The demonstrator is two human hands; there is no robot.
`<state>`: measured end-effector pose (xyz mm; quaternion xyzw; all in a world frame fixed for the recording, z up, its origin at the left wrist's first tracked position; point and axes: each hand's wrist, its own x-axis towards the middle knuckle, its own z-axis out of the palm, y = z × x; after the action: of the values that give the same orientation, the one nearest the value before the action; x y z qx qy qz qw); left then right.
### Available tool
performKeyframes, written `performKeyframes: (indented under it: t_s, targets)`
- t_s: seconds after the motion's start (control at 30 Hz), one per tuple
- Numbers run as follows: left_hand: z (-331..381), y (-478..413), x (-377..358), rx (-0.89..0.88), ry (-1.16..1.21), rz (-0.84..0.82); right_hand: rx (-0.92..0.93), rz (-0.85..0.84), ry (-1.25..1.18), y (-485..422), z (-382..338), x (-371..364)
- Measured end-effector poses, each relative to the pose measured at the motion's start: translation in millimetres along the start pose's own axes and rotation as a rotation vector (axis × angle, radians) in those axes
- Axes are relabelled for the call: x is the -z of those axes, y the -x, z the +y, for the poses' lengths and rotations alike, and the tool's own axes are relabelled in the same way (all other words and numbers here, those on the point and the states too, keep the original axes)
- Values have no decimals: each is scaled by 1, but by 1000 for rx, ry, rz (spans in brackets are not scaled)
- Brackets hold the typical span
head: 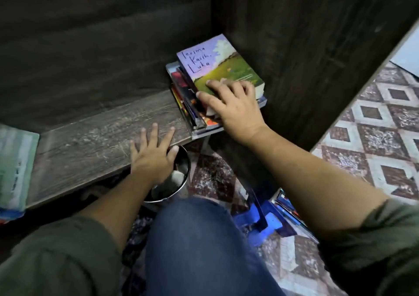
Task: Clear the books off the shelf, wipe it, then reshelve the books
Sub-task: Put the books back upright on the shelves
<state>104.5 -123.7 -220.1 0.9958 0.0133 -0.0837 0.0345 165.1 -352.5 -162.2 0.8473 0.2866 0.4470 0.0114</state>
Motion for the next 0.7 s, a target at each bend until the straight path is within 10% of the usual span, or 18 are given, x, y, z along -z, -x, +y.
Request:
performKeyframes:
  t_s: [0.23,0.7]
  targets:
    - [-3,-1,-11,-15,-12,106,10,-340,-99,-16,11,-4]
    - [-3,-4,-14,-6,-61,102,-18,117,-108,-27,15,-46]
